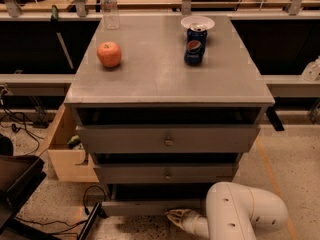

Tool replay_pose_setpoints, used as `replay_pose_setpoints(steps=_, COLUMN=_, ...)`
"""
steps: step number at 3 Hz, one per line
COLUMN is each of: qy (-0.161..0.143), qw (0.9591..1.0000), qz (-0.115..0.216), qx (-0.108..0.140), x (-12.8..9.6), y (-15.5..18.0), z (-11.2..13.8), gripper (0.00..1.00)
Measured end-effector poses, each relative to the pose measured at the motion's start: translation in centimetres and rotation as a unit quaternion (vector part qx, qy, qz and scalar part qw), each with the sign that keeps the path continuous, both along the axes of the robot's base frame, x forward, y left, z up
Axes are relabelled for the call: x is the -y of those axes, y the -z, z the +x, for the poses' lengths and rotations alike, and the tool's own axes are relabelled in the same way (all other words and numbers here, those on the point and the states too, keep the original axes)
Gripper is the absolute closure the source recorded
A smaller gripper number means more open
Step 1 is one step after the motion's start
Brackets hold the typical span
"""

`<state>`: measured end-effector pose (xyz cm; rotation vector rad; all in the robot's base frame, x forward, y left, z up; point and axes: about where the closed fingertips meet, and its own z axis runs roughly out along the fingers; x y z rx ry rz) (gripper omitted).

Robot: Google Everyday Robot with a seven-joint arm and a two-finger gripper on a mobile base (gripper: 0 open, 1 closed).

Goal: Close bottom drawer

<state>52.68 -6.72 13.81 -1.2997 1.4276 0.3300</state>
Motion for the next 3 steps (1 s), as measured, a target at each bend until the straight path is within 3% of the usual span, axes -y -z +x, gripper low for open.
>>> replay_pose_setpoints(steps=3, qy=0.000, qw=1.0000, qz=0.000, qx=0.000, x=0.00, y=0.00, z=-0.03, gripper=1.00)
